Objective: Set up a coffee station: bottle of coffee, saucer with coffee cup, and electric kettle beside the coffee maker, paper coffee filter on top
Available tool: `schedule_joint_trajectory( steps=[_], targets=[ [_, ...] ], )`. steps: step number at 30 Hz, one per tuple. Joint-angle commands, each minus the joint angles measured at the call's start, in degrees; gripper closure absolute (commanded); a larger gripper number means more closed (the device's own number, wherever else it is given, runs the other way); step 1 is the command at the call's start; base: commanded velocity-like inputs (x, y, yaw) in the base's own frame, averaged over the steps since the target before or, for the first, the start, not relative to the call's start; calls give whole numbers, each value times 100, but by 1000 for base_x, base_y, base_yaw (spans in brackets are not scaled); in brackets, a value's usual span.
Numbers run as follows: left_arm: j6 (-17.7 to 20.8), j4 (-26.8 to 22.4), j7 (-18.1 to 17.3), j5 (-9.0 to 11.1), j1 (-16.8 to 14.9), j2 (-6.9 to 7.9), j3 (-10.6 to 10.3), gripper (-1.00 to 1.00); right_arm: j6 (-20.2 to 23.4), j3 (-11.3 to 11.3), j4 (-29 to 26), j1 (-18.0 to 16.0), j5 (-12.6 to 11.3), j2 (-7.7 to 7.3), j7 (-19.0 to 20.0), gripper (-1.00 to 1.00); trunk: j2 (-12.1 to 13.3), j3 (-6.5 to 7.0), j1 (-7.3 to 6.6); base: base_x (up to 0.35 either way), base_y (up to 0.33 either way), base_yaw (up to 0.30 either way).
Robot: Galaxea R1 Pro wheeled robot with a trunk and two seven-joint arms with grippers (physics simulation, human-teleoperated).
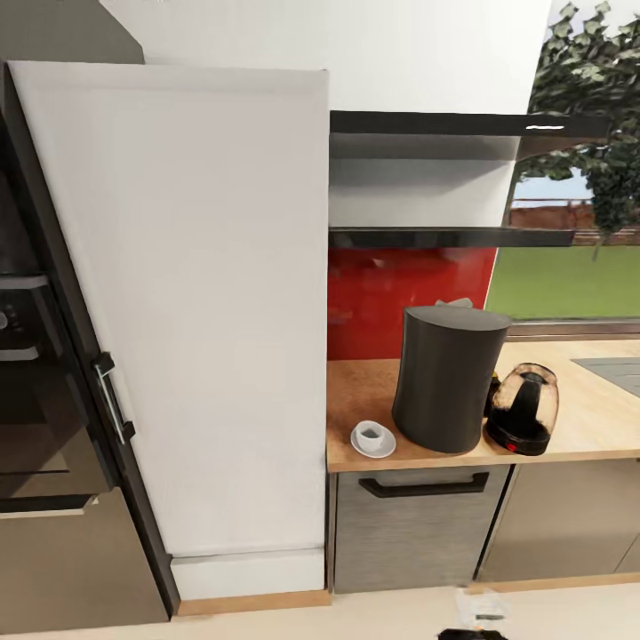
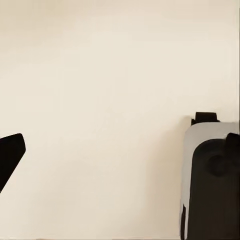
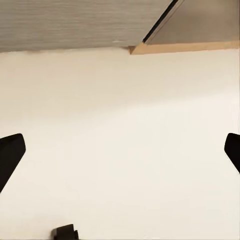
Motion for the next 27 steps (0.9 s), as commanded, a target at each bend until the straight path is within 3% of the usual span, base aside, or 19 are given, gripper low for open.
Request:
schedule_joint_trajectory(
  steps=[1,5,7,10,11,15,27],
  targets=[
    [-72,8,11,21,-2,-11,7,-100,-265,-36,11,165,133,-31,147,-100,-3,0,2,0,0,0],
    [-296,5,-19,355,-2,-28,6,-100,-953,-37,15,834,324,-240,1285,-100,-3,0,2,0,0,0],
    [-502,14,-21,473,-2,-29,2,-100,-1339,-37,11,1099,331,-296,1482,-100,-3,0,2,0,0,0],
    [-722,43,-23,586,-2,-27,-1,-100,-2398,-41,11,1663,322,-378,1591,-100,-3,0,2,0,0,0],
    [-739,51,-26,595,-2,-28,-2,-100,-2537,-43,10,1770,320,-386,1598,-100,-3,0,2,0,0,0],
    [-760,73,-31,608,-2,-39,-3,-100,-2746,-48,0,1944,317,-388,1608,-100,-3,0,2,0,0,0],
    [-813,78,-40,589,73,-21,-28,-100,-2770,-50,-18,1972,304,-301,1618,-100,-3,0,2,0,0,0]
  ],
)
